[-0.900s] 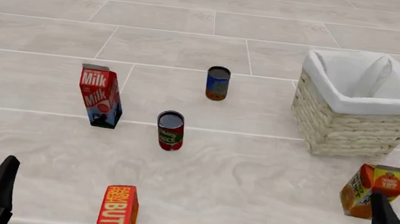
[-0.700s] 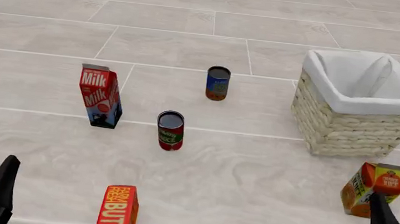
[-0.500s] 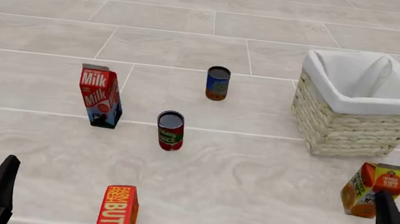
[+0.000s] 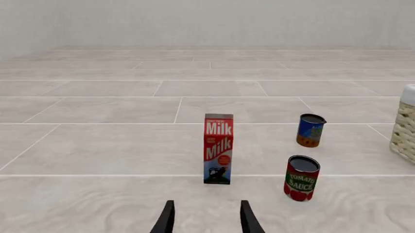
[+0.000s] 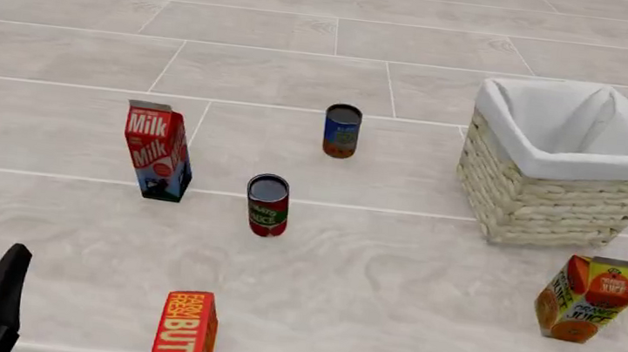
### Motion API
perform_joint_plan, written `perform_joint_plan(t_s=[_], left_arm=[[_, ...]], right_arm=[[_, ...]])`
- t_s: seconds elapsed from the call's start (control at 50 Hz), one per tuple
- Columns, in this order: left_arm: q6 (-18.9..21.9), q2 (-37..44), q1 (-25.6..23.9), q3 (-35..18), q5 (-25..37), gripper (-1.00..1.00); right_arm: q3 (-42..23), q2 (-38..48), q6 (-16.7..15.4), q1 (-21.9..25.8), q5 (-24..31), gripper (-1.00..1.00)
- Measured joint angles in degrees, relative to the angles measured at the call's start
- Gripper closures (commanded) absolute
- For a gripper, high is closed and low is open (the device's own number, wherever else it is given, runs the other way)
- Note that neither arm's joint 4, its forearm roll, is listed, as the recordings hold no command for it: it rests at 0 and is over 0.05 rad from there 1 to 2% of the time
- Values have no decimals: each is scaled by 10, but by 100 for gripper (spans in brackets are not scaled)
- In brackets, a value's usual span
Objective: Pick the cream cheese and place it in the basket.
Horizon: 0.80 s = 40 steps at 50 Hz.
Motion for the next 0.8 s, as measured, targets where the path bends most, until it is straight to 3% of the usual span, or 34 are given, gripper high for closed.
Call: perform_joint_plan(t_s=[0.34,0.54,0.8], left_arm=[[0,0,0,0,0,-100],[0,0,0,0,0,-100],[0,0,0,0,0,-100]], right_arm=[[-144,36,-30,11,136,-100],[-241,65,-57,26,247,-100],[-277,71,-116,14,396,-100]])
